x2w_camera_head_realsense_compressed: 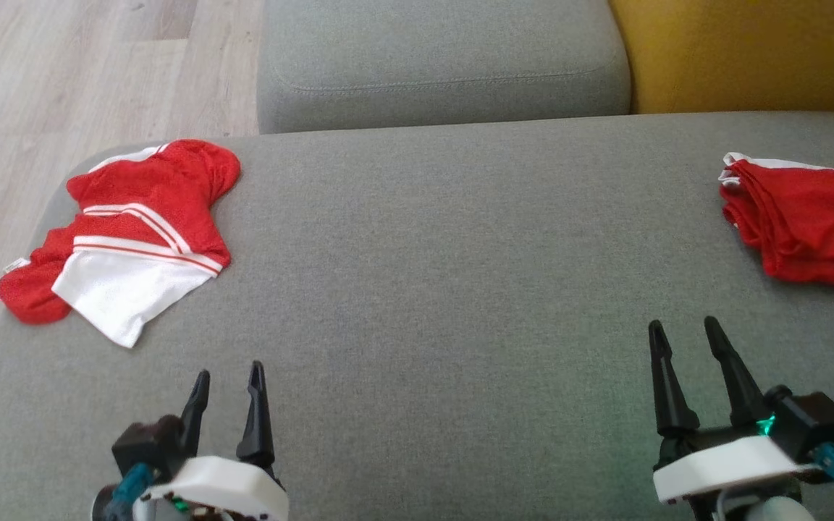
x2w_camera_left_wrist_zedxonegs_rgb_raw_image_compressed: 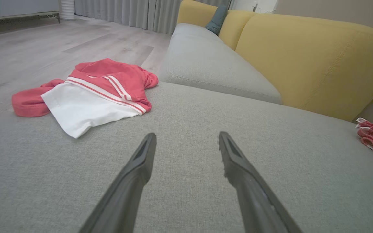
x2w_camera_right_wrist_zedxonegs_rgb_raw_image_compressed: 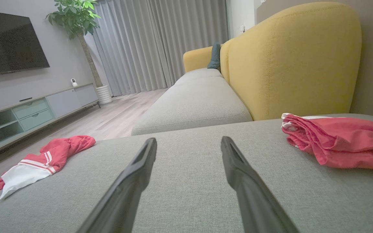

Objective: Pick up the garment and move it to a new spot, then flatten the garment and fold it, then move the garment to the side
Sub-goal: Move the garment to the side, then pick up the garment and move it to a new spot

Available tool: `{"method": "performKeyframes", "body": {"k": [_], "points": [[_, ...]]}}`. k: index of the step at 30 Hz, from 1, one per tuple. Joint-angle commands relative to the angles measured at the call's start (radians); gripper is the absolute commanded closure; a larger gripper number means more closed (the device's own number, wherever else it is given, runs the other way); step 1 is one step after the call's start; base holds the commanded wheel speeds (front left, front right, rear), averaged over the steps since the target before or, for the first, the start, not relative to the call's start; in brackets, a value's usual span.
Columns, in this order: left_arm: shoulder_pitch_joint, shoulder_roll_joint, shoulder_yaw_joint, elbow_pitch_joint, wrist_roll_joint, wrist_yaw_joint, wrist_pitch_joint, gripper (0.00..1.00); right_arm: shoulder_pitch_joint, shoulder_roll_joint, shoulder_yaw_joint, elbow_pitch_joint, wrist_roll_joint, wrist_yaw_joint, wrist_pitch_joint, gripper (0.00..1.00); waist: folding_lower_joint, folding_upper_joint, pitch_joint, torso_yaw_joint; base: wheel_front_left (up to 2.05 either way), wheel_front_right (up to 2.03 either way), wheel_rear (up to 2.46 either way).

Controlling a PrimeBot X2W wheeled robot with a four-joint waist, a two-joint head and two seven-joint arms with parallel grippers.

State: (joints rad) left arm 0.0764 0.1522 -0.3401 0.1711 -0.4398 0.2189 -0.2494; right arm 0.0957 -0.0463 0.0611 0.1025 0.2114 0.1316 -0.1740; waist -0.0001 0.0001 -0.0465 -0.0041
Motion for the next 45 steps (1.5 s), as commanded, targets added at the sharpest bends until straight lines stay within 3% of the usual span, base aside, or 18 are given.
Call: {"method": "performKeyframes", "body": {"k": [1, 30, 35, 45], "points": [[-0.034, -0.001, 0.042, -0.03, 0.013, -0.003, -0.012, 0.0, -0.029, -0.004, 0.027, -0.041, 0.008, -0.001, 0.003, 0.0, 0.0001, -0.0001, 0.0, -0.001, 0.0, 0.0, 0.0], [-0.034, -0.028, 0.054, -0.031, 0.044, -0.037, -0.012, 0.0, -0.008, -0.004, 0.007, -0.042, -0.008, -0.001, 0.046, 0.0, 0.0001, -0.0001, 0.002, 0.034, 0.0, 0.0, 0.0], [-0.049, -0.029, 0.047, -0.043, 0.053, -0.042, -0.012, 0.0, -0.012, -0.004, -0.003, -0.038, -0.022, -0.001, 0.041, 0.0, 0.0001, -0.0001, -0.003, 0.126, 0.0, 0.0, 0.0], [-0.057, 0.011, 0.077, -0.13, 0.058, -0.017, 0.008, 0.0, -0.032, -0.004, 0.026, -0.019, 0.013, -0.001, 0.013, 0.0, 0.0001, -0.0001, -0.012, 0.425, 0.0, 0.0, 0.0]]}}
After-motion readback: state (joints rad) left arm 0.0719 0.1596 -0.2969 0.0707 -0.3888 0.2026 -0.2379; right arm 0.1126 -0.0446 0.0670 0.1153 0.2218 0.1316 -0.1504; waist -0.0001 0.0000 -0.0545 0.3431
